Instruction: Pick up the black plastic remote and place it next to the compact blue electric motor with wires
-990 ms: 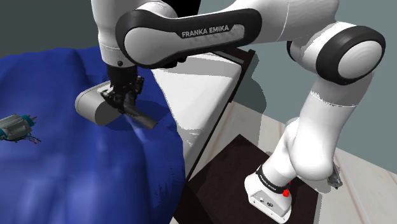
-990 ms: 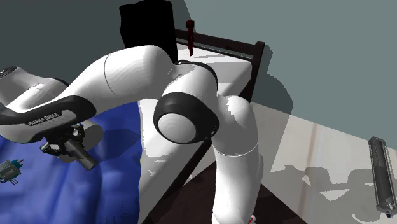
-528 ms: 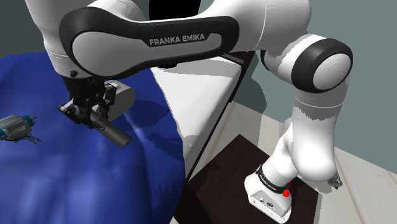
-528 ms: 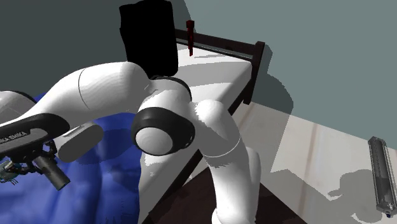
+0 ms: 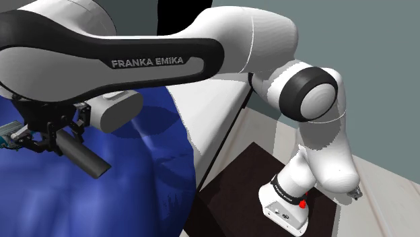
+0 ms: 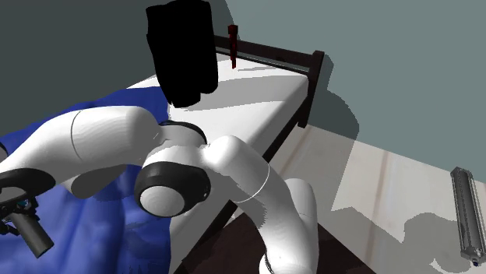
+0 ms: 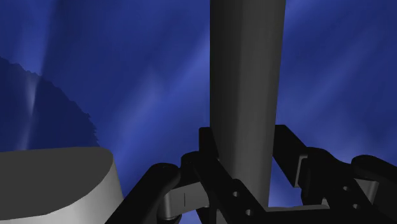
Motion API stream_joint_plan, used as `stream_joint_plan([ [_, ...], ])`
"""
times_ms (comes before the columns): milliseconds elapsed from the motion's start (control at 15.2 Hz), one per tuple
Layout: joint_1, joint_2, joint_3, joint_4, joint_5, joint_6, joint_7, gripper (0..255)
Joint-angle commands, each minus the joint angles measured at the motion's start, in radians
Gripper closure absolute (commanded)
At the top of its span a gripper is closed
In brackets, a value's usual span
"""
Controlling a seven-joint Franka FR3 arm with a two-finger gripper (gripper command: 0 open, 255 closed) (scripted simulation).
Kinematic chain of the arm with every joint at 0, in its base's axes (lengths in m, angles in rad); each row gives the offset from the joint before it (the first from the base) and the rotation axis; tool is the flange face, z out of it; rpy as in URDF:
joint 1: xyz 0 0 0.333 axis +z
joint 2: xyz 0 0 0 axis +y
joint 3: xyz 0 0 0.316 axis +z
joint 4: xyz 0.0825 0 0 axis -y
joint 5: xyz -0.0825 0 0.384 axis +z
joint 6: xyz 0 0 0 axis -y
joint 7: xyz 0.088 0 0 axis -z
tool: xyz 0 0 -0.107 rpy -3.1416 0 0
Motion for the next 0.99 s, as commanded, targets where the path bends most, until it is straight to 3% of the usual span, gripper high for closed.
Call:
stream_joint_plan([
  [0, 0.000, 0.006, -0.001, -0.015, -0.002, 0.021, 0.004, 255],
  [924, -0.016, 0.028, -0.007, -0.169, -0.014, 0.193, 0.028, 255],
])
